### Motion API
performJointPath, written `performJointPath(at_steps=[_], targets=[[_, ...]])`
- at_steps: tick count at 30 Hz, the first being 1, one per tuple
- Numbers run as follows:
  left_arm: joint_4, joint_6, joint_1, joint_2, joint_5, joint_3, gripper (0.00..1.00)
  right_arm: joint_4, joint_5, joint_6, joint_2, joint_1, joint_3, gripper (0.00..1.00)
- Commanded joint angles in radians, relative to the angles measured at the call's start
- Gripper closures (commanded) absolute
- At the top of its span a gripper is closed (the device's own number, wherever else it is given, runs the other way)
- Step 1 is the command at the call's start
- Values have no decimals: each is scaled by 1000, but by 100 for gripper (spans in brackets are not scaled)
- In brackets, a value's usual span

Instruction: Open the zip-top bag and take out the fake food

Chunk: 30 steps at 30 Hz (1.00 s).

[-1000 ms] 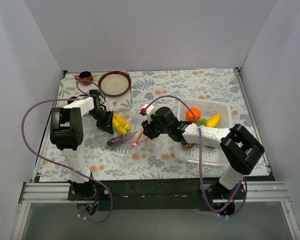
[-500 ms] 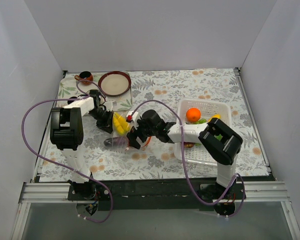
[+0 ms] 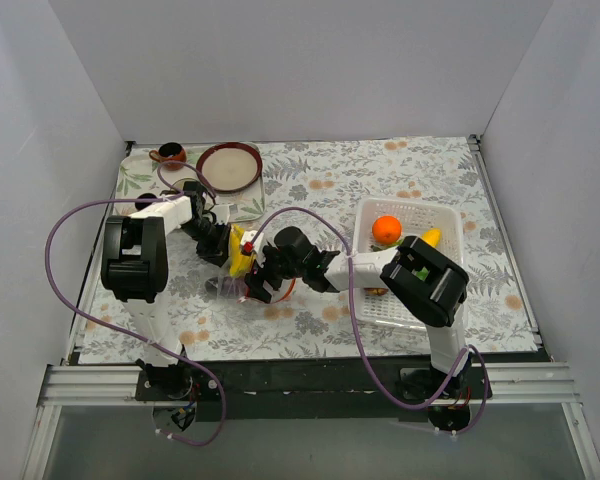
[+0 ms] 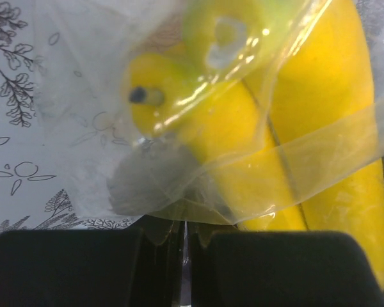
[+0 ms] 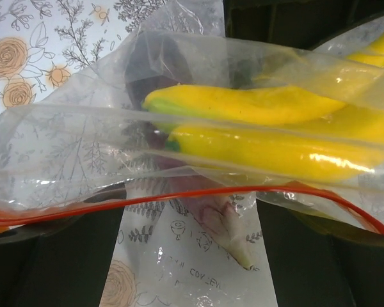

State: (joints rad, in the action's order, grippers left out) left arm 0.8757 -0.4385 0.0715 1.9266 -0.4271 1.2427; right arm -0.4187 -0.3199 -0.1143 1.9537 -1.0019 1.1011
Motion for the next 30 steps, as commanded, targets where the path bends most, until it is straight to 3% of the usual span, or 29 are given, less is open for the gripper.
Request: performJointPath(at_steps=[1,8,9,11,12,13,19,23,30], targets=[[-61,32,21,55,87,-74,100,-61,-10,-19,37,-1,-24,15],[-23,57,19,18,86,-89,100,-57,30,-12,28,0,-70,49],[-24,58,20,14,93,-89,100,-48,36,-13,10,-1,-66,61],[-29,61,17,8,111,-92,100,-3,57,-19,-15,0,-63,74],[-33,60,16,6,119,-92,100,18,67,-22,-47,-1,-63,94],[-37,61,13,6,126,-89,100,38,80,-28,-64,0,-64,99],[-90,86,-7,8,238,-92,100,164,179,19,-294,-1,-182,99],[-110,109,-35,29,283,-81,100,231,315,90,-472,0,-283,99],[-118,126,-64,48,301,-61,100,494,559,222,-795,0,-369,99]])
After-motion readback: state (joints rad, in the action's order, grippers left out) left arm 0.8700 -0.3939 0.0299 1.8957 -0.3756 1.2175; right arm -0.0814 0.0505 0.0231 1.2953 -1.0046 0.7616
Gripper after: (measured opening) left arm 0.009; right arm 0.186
